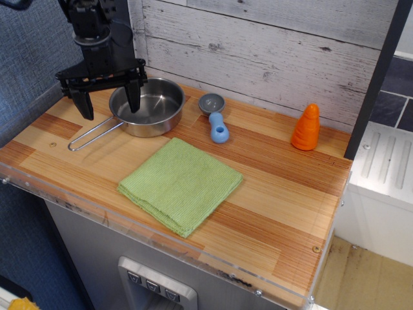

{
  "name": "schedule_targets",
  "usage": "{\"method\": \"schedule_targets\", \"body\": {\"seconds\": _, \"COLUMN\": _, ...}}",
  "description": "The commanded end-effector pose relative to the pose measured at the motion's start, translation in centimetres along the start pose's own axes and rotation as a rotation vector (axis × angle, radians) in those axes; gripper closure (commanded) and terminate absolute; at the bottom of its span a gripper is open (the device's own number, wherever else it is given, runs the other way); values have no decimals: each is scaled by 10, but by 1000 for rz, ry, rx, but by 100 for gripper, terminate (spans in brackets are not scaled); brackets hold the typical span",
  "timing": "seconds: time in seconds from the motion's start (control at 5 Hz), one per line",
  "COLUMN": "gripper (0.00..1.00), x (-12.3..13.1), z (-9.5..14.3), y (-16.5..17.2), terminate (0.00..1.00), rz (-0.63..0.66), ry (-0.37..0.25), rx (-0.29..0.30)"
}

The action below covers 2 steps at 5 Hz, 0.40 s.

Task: Place the pot to the left of the spoon.

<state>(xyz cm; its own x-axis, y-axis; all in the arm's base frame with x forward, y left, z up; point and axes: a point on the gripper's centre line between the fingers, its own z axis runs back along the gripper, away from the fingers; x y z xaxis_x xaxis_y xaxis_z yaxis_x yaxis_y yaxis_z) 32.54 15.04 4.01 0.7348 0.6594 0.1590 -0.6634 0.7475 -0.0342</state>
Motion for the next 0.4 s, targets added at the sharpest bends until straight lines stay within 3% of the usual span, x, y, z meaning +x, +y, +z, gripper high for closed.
{"method": "schedule_targets", "body": {"seconds": 0.0, "gripper": 0, "x": 5, "z": 54, "y": 1, "terminate": 0, "rz": -6, "ry": -128, "rx": -32}}
{"method": "schedule_targets", "body": {"seconds": 0.2, "gripper": 0, "x": 4, "z": 72, "y": -2, "terminate": 0, "rz": -7, "ry": -174, "rx": -70}}
